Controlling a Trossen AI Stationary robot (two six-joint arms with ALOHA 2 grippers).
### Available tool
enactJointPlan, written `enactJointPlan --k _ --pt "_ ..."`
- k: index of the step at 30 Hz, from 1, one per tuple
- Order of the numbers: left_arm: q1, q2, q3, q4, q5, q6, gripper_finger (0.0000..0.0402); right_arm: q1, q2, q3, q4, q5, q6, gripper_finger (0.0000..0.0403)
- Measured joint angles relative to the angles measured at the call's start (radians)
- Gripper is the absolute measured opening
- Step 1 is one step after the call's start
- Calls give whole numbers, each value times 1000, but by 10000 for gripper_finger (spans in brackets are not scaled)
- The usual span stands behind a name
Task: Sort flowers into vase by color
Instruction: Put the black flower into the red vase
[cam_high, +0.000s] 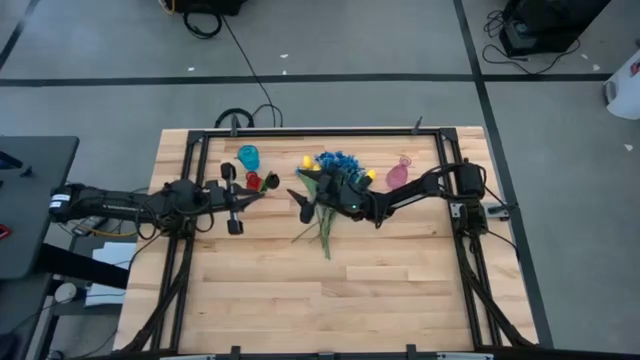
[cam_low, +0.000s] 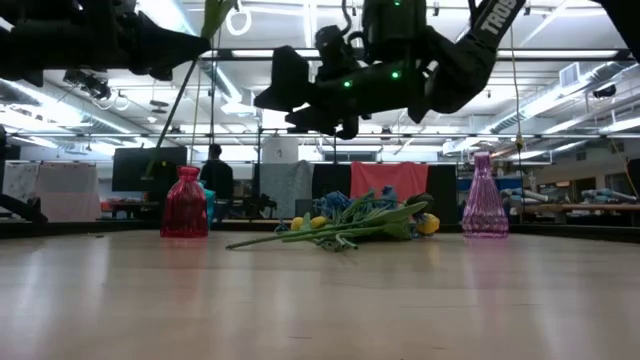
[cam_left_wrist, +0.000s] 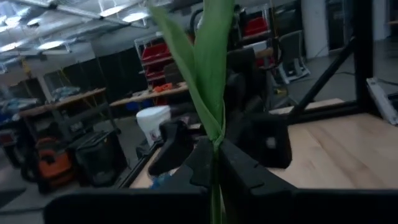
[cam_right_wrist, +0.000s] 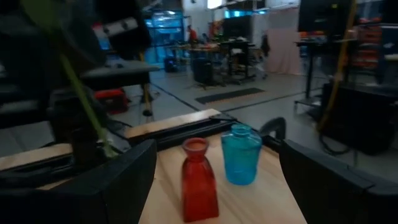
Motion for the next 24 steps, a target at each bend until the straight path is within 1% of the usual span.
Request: enactJointPlan --k 2,5,11,17,20,24 --pt "37 -11 0 -13 35 0 21 3 -1 22 -53 19 6 347" --pt "105 -29 0 -18 114 0 21 6 -4 37 -98 57 10 347" --pt "231 -64 0 -27 263 -29 21 5 -4 47 -103 56 15 347" --pt "310 -67 0 -29 380 -44 21 5 -4 47 -108 54 37 347" --pt "336 -67 -42 54 423 -75 21 5 -4 47 -111 54 37 347" --pt "361 -66 -113 201 433 -118 21 5 -4 47 -111 54 37 347"
